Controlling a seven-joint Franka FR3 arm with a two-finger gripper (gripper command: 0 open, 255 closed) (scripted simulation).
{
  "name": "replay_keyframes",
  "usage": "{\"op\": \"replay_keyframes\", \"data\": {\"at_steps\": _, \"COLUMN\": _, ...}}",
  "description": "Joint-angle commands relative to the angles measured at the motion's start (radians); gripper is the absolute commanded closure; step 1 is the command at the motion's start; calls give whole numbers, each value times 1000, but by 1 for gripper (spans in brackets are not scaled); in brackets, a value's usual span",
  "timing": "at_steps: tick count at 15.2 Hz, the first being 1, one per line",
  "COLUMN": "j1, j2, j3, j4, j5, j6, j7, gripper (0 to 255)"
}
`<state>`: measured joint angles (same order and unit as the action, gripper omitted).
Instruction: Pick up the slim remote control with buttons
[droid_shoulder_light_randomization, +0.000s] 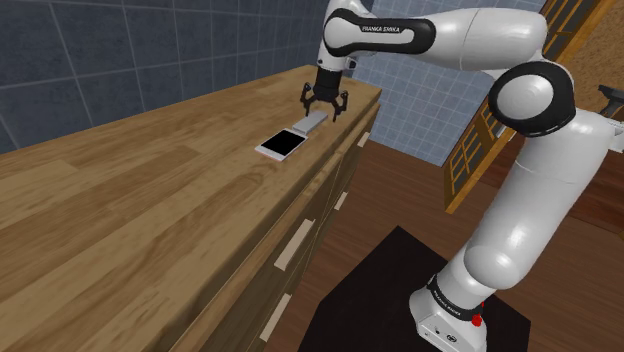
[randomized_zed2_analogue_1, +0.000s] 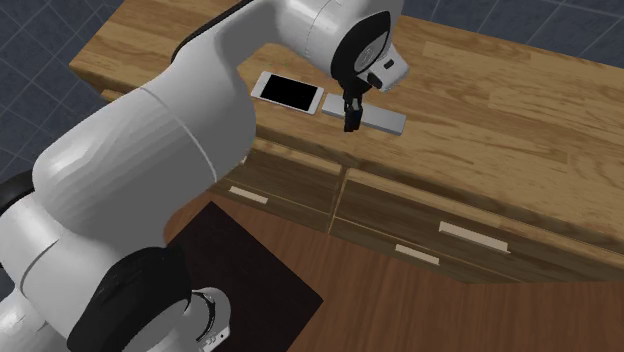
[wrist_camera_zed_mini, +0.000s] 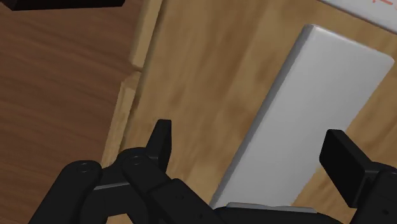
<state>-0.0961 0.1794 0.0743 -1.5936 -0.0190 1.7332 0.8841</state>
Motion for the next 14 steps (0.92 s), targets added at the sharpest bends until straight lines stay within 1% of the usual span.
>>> {"op": "replay_keyframes", "data": {"at_steps": 1, "j1": 0, "j2": 76, "j3": -9, "j4": 110, "j5": -9, "j6": -20, "j7": 57, "gripper": 0}}
{"op": "replay_keyframes", "data": {"at_steps": 3, "j1": -2, "j2": 150, "j3": -22, "j4": 220, "j5": -15, "j6": -42, "j7": 104, "gripper": 0}}
{"op": "replay_keyframes", "data": {"at_steps": 4, "j1": -3, "j2": 159, "j3": -24, "j4": 233, "j5": -15, "j6": -45, "j7": 110, "gripper": 0}}
{"op": "replay_keyframes", "data": {"at_steps": 11, "j1": -4, "j2": 154, "j3": -25, "j4": 124, "j5": -16, "j6": 59, "j7": 112, "gripper": 0}}
{"op": "replay_keyframes", "data": {"at_steps": 13, "j1": -4, "j2": 154, "j3": -25, "j4": 124, "j5": -16, "j6": 59, "j7": 112, "gripper": 0}}
{"op": "replay_keyframes", "data": {"at_steps": 14, "j1": -4, "j2": 155, "j3": -25, "j4": 123, "j5": -16, "j6": 60, "j7": 111, "gripper": 255}}
